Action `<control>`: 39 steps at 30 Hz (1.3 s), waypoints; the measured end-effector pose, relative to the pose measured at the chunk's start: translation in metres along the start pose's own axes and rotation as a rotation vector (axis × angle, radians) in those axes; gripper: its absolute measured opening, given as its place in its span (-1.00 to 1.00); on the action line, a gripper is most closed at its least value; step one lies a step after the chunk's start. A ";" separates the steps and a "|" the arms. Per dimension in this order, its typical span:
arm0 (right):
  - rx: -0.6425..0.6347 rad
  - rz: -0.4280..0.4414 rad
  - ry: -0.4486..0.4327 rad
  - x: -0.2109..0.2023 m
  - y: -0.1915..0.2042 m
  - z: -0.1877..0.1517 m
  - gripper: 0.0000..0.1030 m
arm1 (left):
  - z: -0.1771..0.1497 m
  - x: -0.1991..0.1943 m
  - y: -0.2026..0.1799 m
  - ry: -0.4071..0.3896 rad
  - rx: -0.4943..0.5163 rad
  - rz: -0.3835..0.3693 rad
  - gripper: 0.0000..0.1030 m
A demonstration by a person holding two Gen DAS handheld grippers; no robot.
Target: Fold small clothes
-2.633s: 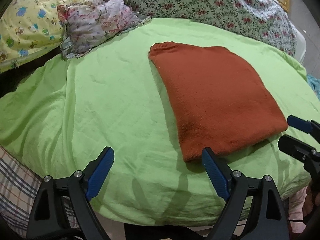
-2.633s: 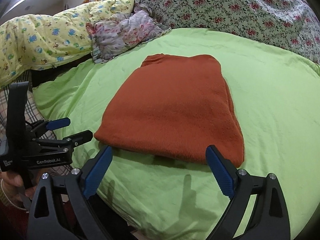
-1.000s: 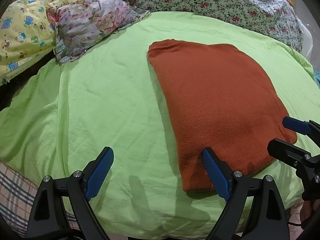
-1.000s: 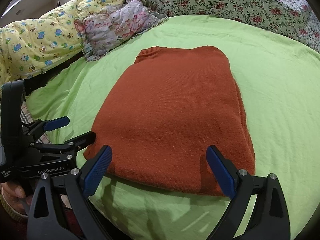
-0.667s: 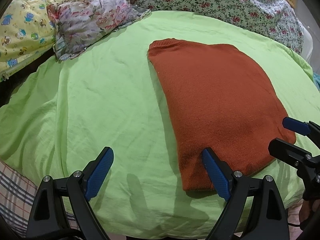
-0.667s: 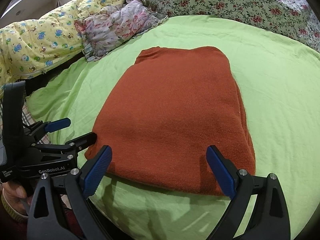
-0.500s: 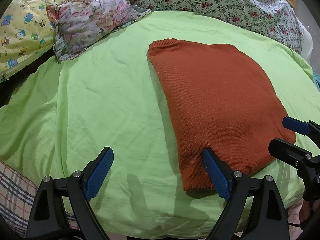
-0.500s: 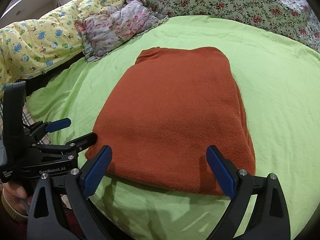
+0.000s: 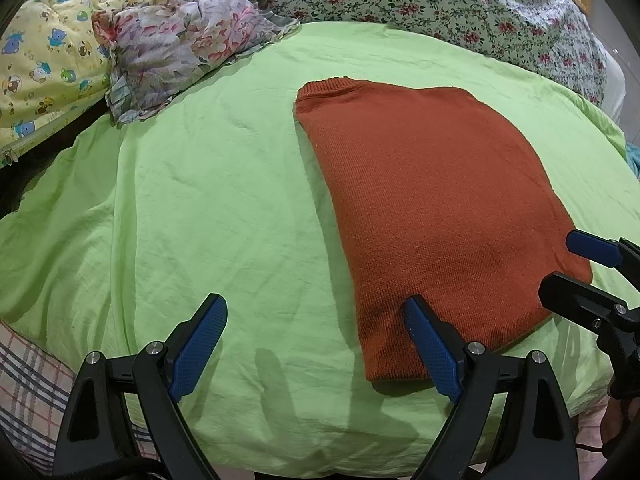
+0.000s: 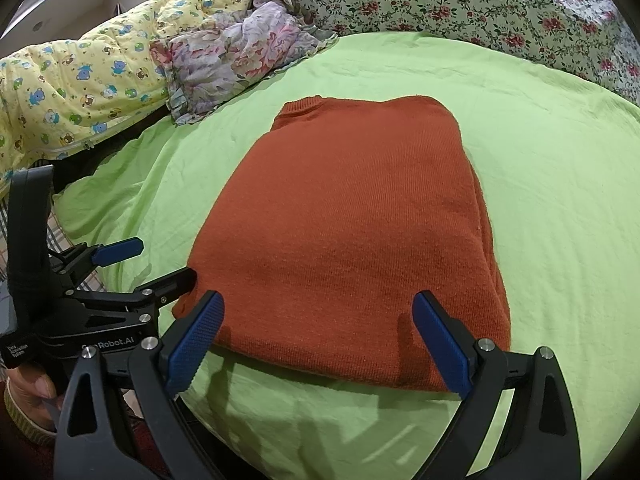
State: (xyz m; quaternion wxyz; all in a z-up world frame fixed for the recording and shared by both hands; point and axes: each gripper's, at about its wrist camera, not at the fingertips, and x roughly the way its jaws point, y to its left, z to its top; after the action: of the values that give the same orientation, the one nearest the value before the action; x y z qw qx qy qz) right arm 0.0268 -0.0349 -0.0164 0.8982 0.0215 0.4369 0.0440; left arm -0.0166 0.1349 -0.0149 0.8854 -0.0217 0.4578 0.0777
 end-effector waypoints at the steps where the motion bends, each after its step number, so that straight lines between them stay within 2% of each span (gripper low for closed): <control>1: 0.000 0.000 -0.001 0.000 0.000 0.000 0.85 | 0.000 0.000 0.000 -0.001 0.000 0.000 0.76; 39: 0.004 0.003 -0.009 -0.003 0.003 0.005 0.85 | 0.007 -0.003 0.000 -0.001 0.000 0.009 0.76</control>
State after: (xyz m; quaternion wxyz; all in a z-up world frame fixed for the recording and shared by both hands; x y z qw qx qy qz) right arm 0.0281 -0.0323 -0.0106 0.9000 0.0239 0.4329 0.0442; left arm -0.0128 0.1350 -0.0084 0.8853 -0.0195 0.4574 0.0815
